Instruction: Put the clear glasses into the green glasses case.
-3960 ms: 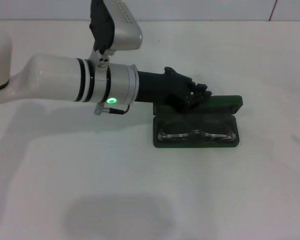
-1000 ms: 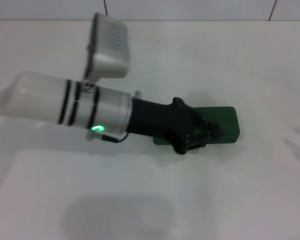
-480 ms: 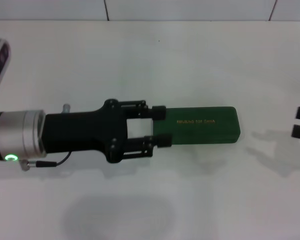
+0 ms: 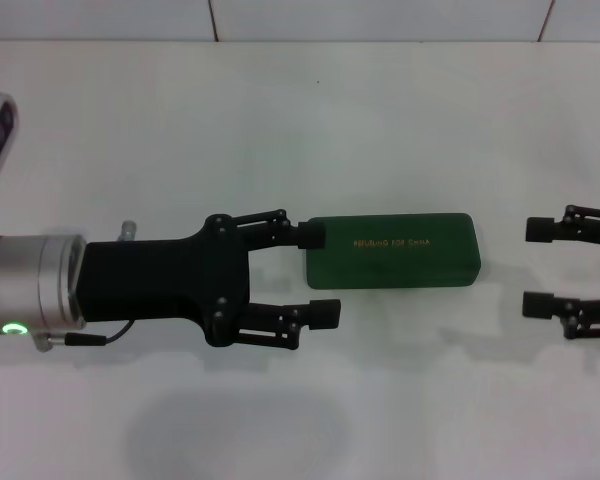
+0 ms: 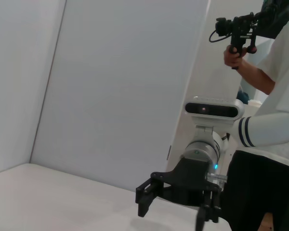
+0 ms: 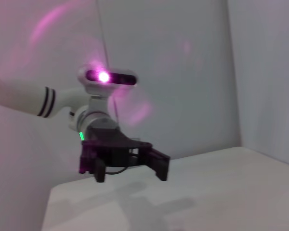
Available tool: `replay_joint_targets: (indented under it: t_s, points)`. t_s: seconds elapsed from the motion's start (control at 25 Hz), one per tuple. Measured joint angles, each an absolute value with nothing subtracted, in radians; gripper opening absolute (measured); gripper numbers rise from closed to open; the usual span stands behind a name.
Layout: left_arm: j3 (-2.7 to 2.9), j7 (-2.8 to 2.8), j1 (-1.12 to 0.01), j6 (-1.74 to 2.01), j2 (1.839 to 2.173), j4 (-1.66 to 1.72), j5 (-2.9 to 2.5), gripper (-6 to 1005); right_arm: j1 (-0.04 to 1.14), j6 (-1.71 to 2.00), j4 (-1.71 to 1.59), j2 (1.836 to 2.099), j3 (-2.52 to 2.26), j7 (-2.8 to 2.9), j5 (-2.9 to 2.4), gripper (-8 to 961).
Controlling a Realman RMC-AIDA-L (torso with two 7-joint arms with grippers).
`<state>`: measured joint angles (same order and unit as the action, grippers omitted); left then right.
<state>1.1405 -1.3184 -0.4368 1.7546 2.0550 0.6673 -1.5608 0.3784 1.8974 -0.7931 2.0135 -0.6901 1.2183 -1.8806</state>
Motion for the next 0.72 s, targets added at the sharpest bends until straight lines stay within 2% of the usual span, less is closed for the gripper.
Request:
replay_joint_targets:
  t_s: [0.08, 0.36, 0.72]
  points:
    - [1.140, -1.316, -0.440, 1.755, 2.052, 0.667, -1.562, 871, 0.387, 1.900, -0.786, 2.014, -0.706, 1.218, -1.879, 697]
    - [1.143, -1.341, -0.450, 1.769, 2.043, 0.679, -1.593, 876, 0.420, 1.939, -0.773, 2.014, -0.762, 1.232, -1.870, 838]
    - [1.140, -1.358, -0.450, 1.788, 2.030, 0.679, -1.592, 876, 0.433, 1.944, -0.773, 2.015, -0.776, 1.239, -1.867, 841]
